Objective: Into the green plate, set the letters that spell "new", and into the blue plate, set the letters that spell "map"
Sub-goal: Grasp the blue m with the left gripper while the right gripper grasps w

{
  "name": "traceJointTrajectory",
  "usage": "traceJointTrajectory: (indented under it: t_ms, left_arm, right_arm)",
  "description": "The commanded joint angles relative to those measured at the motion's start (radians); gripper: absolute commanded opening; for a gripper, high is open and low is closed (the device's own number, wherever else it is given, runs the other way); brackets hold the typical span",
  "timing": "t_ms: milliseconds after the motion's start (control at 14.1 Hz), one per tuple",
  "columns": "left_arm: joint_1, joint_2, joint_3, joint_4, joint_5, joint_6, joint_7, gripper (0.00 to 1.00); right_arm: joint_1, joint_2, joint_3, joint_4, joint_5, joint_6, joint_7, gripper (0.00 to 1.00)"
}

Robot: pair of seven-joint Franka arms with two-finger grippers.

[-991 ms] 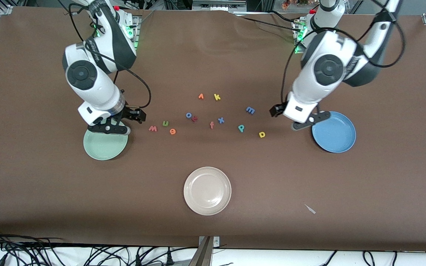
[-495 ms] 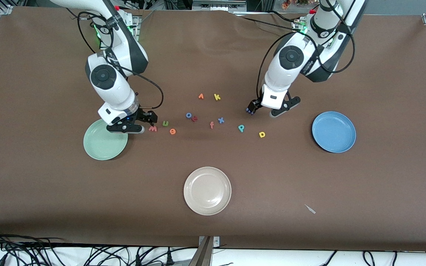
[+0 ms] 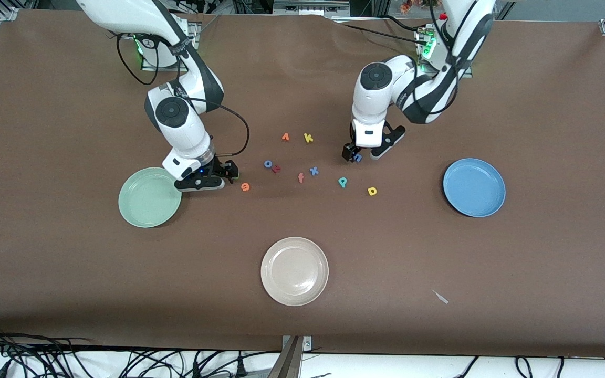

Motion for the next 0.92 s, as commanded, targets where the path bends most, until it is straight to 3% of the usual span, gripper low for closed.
traceJointTrajectory:
  t_ms: [0,425,849]
  left_arm:
    - [-0.004,0.055,0.003,0.028,0.055,0.025,-0.081,1.00]
    - [-0.002,0.126,0.001,0.059,0.043,0.026,-0.082,0.98]
    - [0.016,0.131,-0.002,0.059,0.038,0.026,-0.079,0.68]
  right_arm:
    - [0.002,0.031,-0.009,-0.029,-0.024,0.101,0.008,0.99]
    - [0.001,0.033,-0.039,-0.072,-0.025,0.136,0.006,0.99]
    - [0.001,0.043,-0.044,-0.079,-0.024,0.136,0.027,0.99]
